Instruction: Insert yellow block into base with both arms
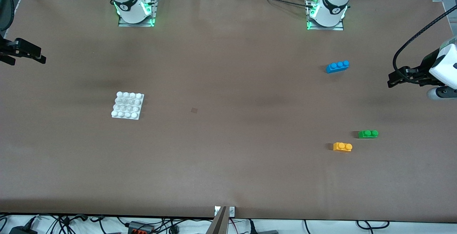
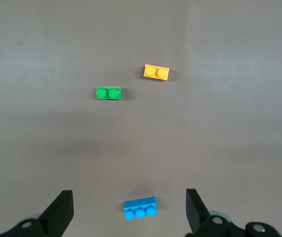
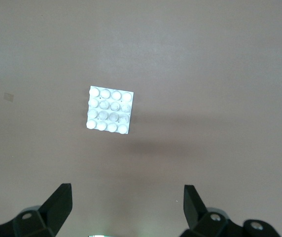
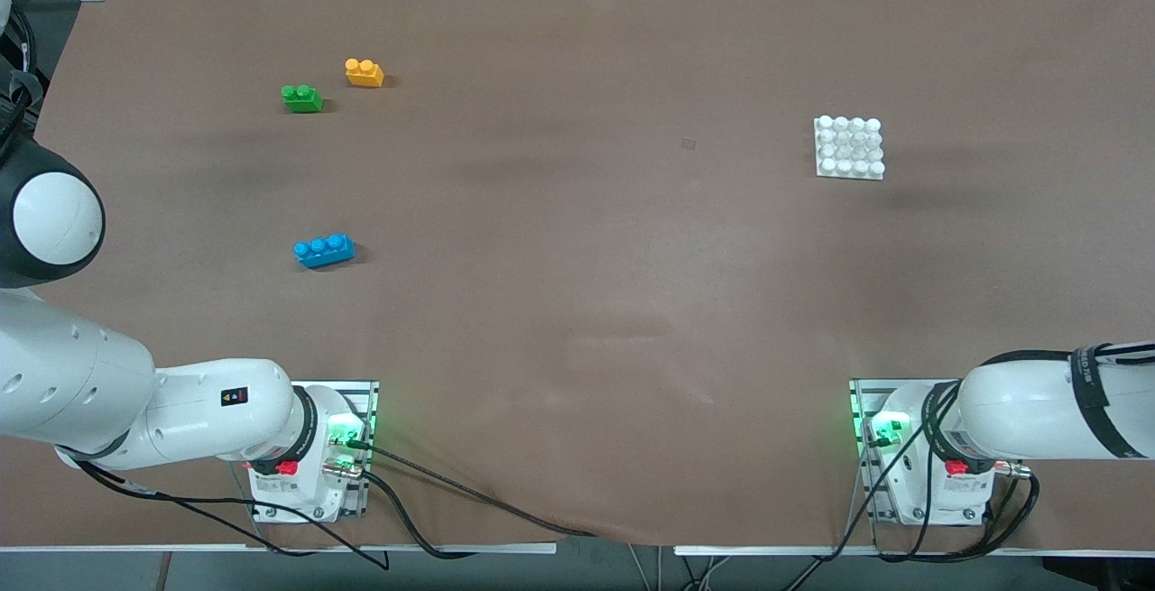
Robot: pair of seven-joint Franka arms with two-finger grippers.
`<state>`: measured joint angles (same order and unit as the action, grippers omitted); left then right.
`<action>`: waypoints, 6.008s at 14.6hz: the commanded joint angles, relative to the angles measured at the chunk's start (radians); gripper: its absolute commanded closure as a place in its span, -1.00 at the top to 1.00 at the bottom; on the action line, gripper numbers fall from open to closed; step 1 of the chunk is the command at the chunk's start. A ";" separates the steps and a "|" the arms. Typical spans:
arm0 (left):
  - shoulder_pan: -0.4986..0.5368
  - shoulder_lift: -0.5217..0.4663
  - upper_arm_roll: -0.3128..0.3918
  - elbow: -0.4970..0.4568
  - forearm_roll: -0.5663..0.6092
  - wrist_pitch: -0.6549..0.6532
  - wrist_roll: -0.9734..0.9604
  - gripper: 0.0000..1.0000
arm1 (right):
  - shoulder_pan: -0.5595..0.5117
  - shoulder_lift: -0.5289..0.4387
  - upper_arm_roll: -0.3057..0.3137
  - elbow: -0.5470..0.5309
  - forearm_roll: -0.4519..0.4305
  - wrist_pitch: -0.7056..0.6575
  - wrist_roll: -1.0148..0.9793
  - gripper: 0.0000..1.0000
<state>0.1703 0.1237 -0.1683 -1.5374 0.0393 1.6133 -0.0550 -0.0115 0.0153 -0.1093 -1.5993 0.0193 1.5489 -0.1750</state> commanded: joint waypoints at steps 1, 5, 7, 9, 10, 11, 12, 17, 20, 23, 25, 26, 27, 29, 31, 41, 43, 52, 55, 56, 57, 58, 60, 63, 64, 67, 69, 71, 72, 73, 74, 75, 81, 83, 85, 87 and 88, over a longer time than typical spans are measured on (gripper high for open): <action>0.003 -0.007 -0.005 0.016 0.011 -0.021 0.011 1.00 | -0.015 -0.014 0.017 -0.019 -0.015 0.013 -0.014 1.00; 0.002 -0.006 -0.005 0.023 0.011 -0.029 0.011 1.00 | -0.015 -0.014 0.017 -0.019 -0.015 0.013 -0.015 1.00; 0.002 -0.004 -0.005 0.026 0.011 -0.029 0.011 1.00 | -0.010 -0.015 0.020 -0.019 -0.016 0.013 -0.015 1.00; 0.002 -0.004 -0.005 0.026 0.011 -0.029 0.011 1.00 | -0.002 -0.015 0.019 -0.019 -0.021 0.013 -0.015 1.00; 0.002 -0.004 -0.005 0.028 0.011 -0.029 0.011 1.00 | -0.002 -0.014 0.019 -0.019 -0.032 0.013 -0.014 1.00; 0.002 -0.004 -0.005 0.028 0.011 -0.030 0.011 1.00 | -0.002 -0.014 0.019 -0.019 -0.033 0.013 -0.014 1.00; 0.002 -0.004 -0.005 0.026 0.010 -0.030 0.011 1.00 | -0.002 -0.014 0.019 -0.019 -0.033 0.011 -0.015 1.00; 0.001 -0.004 -0.004 0.028 0.005 -0.033 0.011 1.00 | 0.001 -0.011 0.020 -0.024 -0.032 0.005 -0.011 1.00; 0.002 -0.004 -0.004 0.028 0.005 -0.033 0.011 1.00 | -0.001 0.081 0.020 -0.028 -0.026 -0.099 0.002 1.00; 0.002 -0.004 -0.005 0.028 0.005 -0.033 0.011 1.00 | -0.004 0.193 0.020 -0.034 -0.018 -0.028 0.052 1.00; 0.002 -0.004 -0.004 0.028 0.005 -0.033 0.011 1.00 | 0.002 0.236 0.020 -0.094 -0.004 0.109 0.074 1.00; 0.002 -0.004 -0.004 0.028 0.005 -0.033 0.011 1.00 | 0.013 0.236 0.020 -0.163 0.001 0.187 0.101 1.00; 0.003 -0.004 -0.005 0.028 0.004 -0.033 0.011 1.00 | 0.013 0.230 0.020 -0.229 0.002 0.270 0.112 1.00; 0.002 -0.004 -0.004 0.028 0.004 -0.033 0.011 1.00 | 0.016 0.232 0.020 -0.363 0.058 0.458 0.115 1.00; 0.003 -0.004 -0.005 0.028 0.004 -0.035 0.011 1.00 | 0.018 0.250 0.020 -0.491 0.132 0.664 0.141 1.00; 0.003 -0.004 -0.004 0.028 0.004 -0.035 0.011 1.00 | 0.104 0.345 0.025 -0.611 0.272 0.942 0.143 1.00; 0.003 -0.004 -0.005 0.028 0.004 -0.035 0.011 1.00 | 0.134 0.366 0.025 -0.610 0.272 0.948 0.134 1.00; 0.005 -0.003 -0.005 0.030 0.004 -0.035 0.011 1.00 | 0.130 0.371 0.005 -0.594 0.264 0.956 0.043 0.57; 0.006 -0.003 -0.005 0.028 0.004 -0.035 0.012 1.00 | 0.130 0.371 -0.016 -0.593 0.216 0.956 0.043 0.57; 0.005 -0.003 -0.005 0.028 0.004 -0.035 0.011 1.00 | 0.128 0.374 -0.020 -0.593 0.211 0.956 0.043 0.57; 0.005 -0.003 -0.005 0.030 0.004 -0.035 0.011 1.00 | 0.128 0.382 -0.021 -0.593 0.211 0.958 0.043 0.57; 0.000 -0.003 -0.004 0.030 0.004 -0.035 0.011 1.00 | 0.128 0.387 -0.021 -0.594 0.211 0.958 0.043 0.57; -0.003 0.001 -0.004 0.030 0.005 -0.032 0.012 1.00 | 0.127 0.399 -0.021 -0.594 0.211 0.961 0.043 0.53; -0.047 0.110 -0.007 0.039 -0.021 0.028 0.011 1.00 | 0.139 0.417 -0.020 -0.594 0.211 0.993 0.042 0.43; -0.067 0.164 -0.007 0.040 -0.015 0.104 -0.002 1.00 | 0.137 0.417 -0.020 -0.594 0.209 0.993 0.042 0.35; -0.071 0.278 -0.007 0.040 -0.010 0.259 -0.003 1.00 | 0.146 0.416 -0.020 -0.593 0.209 0.990 0.043 0.10; -0.064 0.342 -0.007 0.040 -0.009 0.319 0.012 1.00 | 0.148 0.419 -0.015 -0.593 0.208 0.988 0.043 0.01; -0.058 0.402 -0.005 0.039 -0.007 0.414 0.015 1.00 | 0.185 0.419 -0.012 -0.593 0.208 0.988 0.057 -0.01; -0.063 0.424 -0.004 0.039 -0.006 0.442 0.015 1.00 | 0.209 0.422 -0.012 -0.593 0.211 0.991 0.061 -0.01; -0.063 0.445 -0.005 0.037 0.016 0.460 0.017 1.00 | 0.225 0.436 -0.012 -0.593 0.212 0.996 0.065 -0.04; -0.067 0.459 -0.005 0.037 0.048 0.474 0.026 1.00 | 0.234 0.442 -0.012 -0.590 0.214 0.995 0.065 -0.04; -0.072 0.473 -0.005 0.036 0.083 0.493 0.064 1.00 | 0.251 0.445 -0.010 -0.578 0.214 0.987 0.063 -0.04; -0.058 0.550 -0.005 0.031 0.082 0.583 0.107 1.00 | 0.488 0.555 -0.010 -0.423 0.225 0.984 0.113 -0.17; -0.058 0.573 -0.005 0.034 0.082 0.593 0.055 1.00 | 0.565 0.609 -0.010 -0.345 0.225 0.984 0.246 -0.17; -0.058 0.591 0.001 0.036 0.083 0.614 0.026 1.00 | 0.649 0.668 -0.010 -0.259 0.225 0.984 0.394 -0.17; -0.058 0.609 0.004 0.039 0.082 0.616 0.026 1.00 | 0.721 0.734 -0.010 -0.162 0.225 0.981 0.484 -0.17; -0.057 0.614 0.006 0.039 0.082 0.617 0.026 1.00 | 0.743 0.759 -0.010 -0.128 0.226 0.979 0.495 -0.17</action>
<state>0.1101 0.7139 -0.1641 -1.5263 0.1114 2.2263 -0.0154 0.6707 0.6279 -0.1178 -1.8508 0.2358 2.5198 0.2528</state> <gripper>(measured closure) 0.000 0.374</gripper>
